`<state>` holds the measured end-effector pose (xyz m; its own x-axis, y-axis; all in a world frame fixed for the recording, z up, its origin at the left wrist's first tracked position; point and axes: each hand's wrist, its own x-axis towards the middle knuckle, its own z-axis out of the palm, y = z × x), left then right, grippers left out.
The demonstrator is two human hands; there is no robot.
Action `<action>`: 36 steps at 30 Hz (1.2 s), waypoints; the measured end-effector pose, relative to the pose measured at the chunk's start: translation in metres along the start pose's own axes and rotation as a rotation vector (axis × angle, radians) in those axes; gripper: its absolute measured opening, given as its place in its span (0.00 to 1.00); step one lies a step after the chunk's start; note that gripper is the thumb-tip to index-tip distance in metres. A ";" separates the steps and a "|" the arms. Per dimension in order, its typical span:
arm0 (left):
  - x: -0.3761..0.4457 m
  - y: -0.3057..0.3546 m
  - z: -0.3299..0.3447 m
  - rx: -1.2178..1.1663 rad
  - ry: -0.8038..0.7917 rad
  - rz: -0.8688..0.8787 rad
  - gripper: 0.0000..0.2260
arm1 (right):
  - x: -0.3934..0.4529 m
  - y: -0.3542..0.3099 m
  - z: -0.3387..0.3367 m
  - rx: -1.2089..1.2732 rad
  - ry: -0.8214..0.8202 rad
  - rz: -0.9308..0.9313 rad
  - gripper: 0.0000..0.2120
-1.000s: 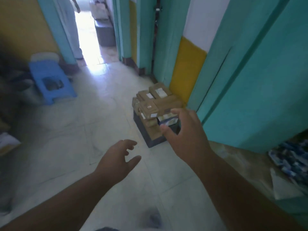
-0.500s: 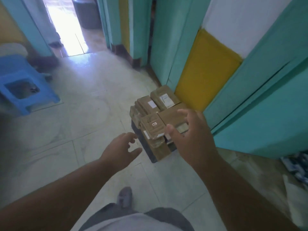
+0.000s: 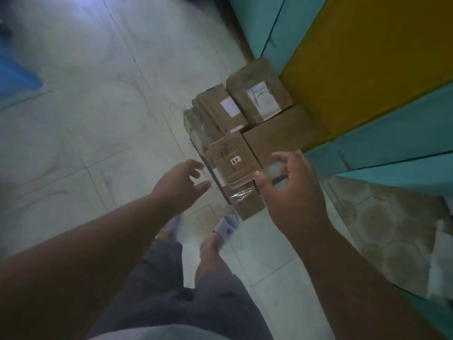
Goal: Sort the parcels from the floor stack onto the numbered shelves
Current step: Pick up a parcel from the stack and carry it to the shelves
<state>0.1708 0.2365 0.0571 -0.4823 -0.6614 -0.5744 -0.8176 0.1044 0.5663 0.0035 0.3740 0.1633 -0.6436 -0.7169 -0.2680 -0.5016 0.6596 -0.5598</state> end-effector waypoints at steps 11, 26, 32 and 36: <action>0.160 -0.019 0.039 -0.153 -0.148 -0.272 0.27 | 0.103 0.090 0.125 0.045 -0.080 0.419 0.23; 0.153 -0.001 0.001 -0.475 -0.077 -0.363 0.13 | 0.112 0.061 0.121 0.244 0.082 0.520 0.11; 0.078 0.056 -0.093 -0.617 0.054 -0.281 0.03 | 0.070 -0.021 -0.001 0.368 0.069 0.263 0.15; 0.036 0.089 -0.150 -0.709 0.053 -0.124 0.03 | 0.045 -0.073 -0.078 0.326 0.073 0.037 0.19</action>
<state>0.1273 0.1104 0.1754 -0.3685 -0.6740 -0.6403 -0.4561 -0.4690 0.7563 -0.0338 0.3114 0.2527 -0.7038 -0.6679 -0.2420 -0.2736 0.5692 -0.7753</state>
